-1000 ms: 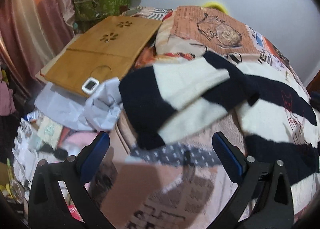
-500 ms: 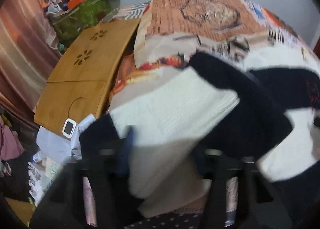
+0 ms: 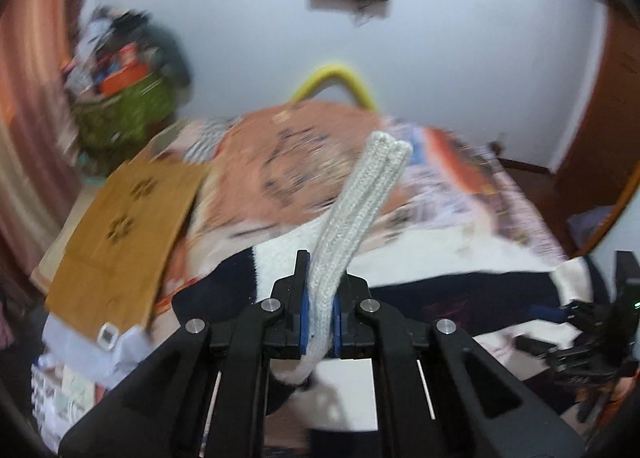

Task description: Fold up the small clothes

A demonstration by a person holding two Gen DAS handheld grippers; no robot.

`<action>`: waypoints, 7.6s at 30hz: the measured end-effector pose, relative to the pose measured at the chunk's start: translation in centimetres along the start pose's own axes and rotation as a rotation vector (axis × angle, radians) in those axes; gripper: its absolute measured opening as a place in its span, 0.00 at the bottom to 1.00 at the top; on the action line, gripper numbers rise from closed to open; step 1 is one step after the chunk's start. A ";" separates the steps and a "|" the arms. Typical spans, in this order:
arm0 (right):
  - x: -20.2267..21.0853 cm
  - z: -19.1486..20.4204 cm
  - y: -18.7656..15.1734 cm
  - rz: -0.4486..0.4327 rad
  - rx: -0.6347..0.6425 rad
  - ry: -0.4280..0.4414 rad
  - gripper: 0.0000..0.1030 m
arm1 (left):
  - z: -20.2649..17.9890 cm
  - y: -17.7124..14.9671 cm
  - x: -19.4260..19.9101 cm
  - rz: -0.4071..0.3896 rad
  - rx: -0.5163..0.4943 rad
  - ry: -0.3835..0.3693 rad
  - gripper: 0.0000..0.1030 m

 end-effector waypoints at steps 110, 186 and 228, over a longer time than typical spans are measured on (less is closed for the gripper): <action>16.7 -14.7 -14.6 -0.189 -0.396 -0.348 0.62 | -3.7 -15.1 -4.1 0.318 -0.121 0.059 0.77; 4.9 0.9 6.4 -0.137 0.082 0.008 0.44 | -0.9 -13.9 -1.5 0.215 -0.030 -0.016 0.77; 8.9 -11.9 -11.3 -0.030 -0.138 -0.299 0.51 | -3.6 -12.1 -12.4 0.424 0.014 -0.084 0.77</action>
Point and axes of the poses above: each gripper's, at about its wrist camera, not at the fingertips, and x roughly against the way its jaws point, z to its left, y to its top, the point moved 3 cm from there along -x, roughly the way its jaws point, and after that the axes turned 6 degrees about y, right-handed, at the moved point
